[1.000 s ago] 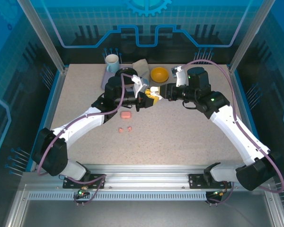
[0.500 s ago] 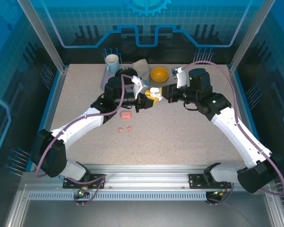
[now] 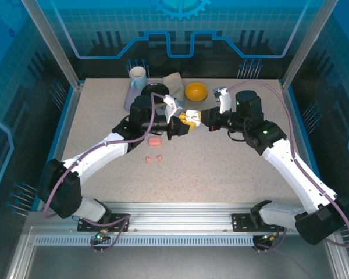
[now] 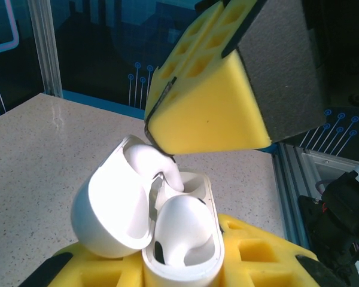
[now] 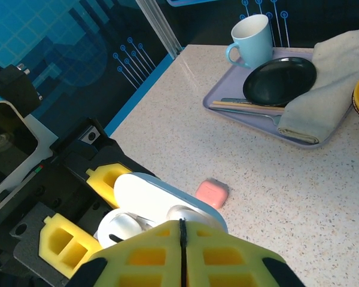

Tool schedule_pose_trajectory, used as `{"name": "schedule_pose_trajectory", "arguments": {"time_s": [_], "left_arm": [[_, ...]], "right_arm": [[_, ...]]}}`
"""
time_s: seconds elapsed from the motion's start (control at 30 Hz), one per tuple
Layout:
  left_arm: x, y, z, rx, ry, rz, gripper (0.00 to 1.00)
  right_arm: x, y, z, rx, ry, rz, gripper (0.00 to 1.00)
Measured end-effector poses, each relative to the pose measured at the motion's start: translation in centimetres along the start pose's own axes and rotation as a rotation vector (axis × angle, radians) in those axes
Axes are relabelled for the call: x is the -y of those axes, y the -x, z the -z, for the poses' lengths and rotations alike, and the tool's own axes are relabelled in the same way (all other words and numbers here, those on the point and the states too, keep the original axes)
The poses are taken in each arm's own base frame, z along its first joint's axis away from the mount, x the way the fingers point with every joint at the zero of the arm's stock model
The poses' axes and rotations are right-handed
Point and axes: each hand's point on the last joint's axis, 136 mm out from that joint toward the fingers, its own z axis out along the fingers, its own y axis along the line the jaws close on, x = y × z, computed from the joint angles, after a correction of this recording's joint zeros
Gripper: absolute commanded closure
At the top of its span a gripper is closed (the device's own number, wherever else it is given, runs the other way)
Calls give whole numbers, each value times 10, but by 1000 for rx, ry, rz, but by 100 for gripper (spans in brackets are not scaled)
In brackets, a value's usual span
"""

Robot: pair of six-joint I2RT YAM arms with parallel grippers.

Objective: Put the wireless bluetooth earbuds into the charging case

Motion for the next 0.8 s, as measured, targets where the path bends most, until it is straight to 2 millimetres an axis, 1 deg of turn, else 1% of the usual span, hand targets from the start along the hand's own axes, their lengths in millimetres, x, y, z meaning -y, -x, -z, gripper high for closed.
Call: {"name": "schedule_pose_trajectory", "arguments": {"time_s": [0.13, 0.33, 0.67, 0.8], "left_arm": [[4, 3, -1, 7, -12, -12, 100], [6, 6, 0, 13, -16, -18, 100], [0, 4, 1, 3, 14, -6, 100], [-2, 3, 1, -1, 21, -1, 100]], "right_arm": [[1, 0, 4, 4, -6, 1, 73], [0, 2, 5, 8, -4, 1, 71], [4, 3, -8, -22, -3, -1, 69], [4, 2, -9, -29, 0, 9, 69]]}}
